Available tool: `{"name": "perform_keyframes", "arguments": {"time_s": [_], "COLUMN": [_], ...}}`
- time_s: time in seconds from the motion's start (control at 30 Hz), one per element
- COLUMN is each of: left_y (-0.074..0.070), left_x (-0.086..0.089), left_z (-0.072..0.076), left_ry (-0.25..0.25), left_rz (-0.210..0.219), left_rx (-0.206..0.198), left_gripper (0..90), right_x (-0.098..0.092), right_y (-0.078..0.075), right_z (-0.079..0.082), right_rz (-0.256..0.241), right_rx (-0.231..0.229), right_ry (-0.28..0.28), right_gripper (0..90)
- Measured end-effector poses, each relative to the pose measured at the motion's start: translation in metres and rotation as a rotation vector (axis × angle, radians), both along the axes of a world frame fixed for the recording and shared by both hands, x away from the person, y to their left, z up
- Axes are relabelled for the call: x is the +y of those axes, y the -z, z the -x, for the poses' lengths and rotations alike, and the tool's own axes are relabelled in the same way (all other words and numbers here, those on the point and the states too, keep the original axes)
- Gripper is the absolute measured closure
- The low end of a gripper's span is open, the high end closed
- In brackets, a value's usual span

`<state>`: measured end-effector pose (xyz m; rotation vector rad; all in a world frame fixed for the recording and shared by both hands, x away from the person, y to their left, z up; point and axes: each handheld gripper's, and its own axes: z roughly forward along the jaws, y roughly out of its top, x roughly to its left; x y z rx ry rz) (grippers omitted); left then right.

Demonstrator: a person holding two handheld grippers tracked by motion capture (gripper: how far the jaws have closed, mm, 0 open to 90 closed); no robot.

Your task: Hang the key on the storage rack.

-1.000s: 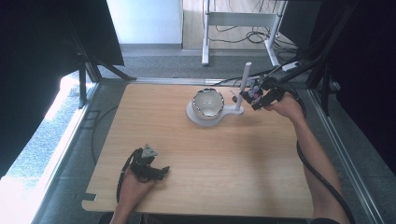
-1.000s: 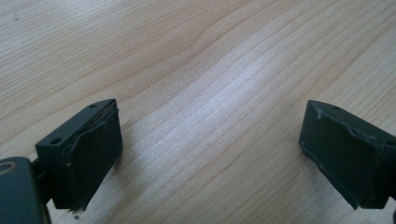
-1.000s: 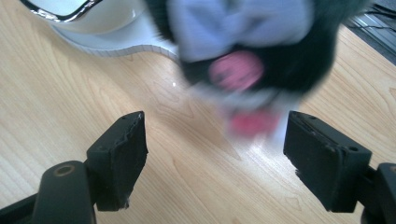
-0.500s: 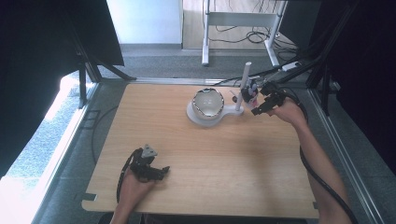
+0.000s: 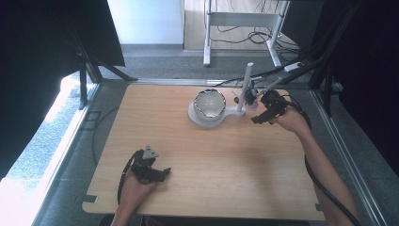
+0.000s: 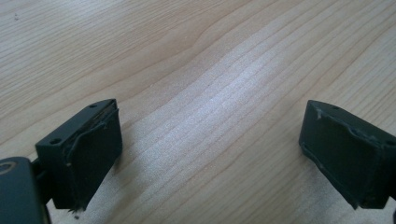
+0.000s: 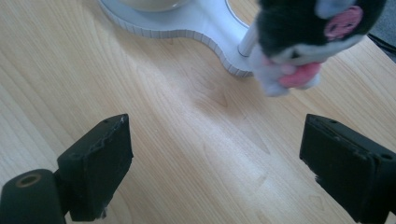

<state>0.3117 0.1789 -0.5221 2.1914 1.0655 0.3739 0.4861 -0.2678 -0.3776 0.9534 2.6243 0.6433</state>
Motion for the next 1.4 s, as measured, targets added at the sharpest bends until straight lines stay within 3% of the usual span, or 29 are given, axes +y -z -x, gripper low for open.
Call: {"name": "perform_keyframes", "arguments": {"time_s": [0.5,1.4], "left_y": [0.000,0.000], "left_x": [0.000,0.000], "left_z": [0.000,0.000], "left_ry": [0.001,0.000], "left_rz": [-0.002,-0.001], "left_rx": [0.000,-0.002], "left_gripper": [5.8,5.8], "right_x": [0.000,-0.007], "right_y": [-0.001,0.001], "right_z": [0.027,0.077], "right_rz": [-0.050,-0.068], "right_rx": [-0.044,-0.092], "right_ry": [-0.034,-0.067], "right_gripper": [8.4,7.2]}}
